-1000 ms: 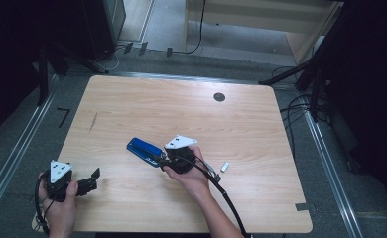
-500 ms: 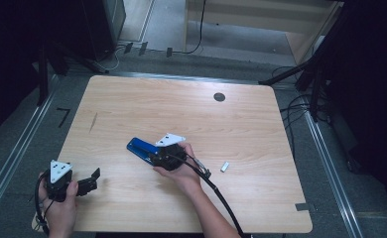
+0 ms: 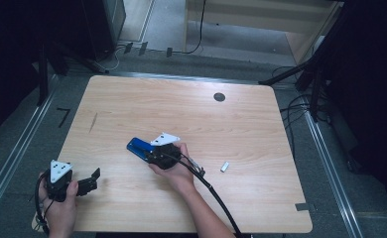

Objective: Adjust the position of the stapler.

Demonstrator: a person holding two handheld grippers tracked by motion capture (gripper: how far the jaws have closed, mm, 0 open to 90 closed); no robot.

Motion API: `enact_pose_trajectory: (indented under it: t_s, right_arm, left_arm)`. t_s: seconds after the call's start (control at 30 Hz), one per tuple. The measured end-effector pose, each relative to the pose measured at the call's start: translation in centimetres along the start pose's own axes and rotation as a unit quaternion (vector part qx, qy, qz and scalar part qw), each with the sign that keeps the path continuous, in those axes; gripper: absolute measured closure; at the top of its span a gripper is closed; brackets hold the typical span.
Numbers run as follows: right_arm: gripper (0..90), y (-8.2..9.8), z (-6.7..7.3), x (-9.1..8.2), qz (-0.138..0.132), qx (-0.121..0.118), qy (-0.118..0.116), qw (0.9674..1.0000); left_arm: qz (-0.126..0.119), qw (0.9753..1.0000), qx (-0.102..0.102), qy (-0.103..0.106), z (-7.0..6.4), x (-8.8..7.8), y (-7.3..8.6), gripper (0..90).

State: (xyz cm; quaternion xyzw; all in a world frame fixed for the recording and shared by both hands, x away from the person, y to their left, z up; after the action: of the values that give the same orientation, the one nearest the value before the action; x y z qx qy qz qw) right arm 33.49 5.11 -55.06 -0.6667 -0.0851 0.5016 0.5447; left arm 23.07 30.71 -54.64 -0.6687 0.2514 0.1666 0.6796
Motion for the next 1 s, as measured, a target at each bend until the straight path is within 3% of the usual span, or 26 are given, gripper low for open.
enact_pose_trajectory:
  t_s: [0.23,0.4,0.6,1.0]
  right_arm:
    - [63.6,0.1,0.0,0.1,-0.005,-0.004,-0.011,0.9999]
    - [66.7,0.2,0.3,0.0,-0.002,-0.029,-0.01,0.9995]
    - [67.2,0.2,0.5,-0.1,0.002,-0.028,-0.001,0.9996]
    - [67.3,1.0,0.2,-1.5,0.006,-0.033,-0.01,0.9994]
  left_arm:
    - [0.001,1.0,0.001,-0.001,0.0,0.0,0.0,0.0]
    - [0.001,1.0,0.001,0.0,0.0,0.0,0.0,0.0]
    - [0.002,1.0,0.001,0.0,0.0,0.0,0.0,0.0]
    - [0.003,1.0,0.004,-0.004,-0.1,0.0,0.0,0.0]
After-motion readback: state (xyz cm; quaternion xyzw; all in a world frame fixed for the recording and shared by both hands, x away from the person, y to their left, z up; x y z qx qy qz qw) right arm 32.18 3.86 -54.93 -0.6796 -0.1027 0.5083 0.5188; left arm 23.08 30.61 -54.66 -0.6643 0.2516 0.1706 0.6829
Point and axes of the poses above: each handheld gripper's, and its own axes: x roughly forward along the jaws, y roughly out of its underside, z roughly to its left, the point moved 4 cm from there along x, roughly forward along the jaws
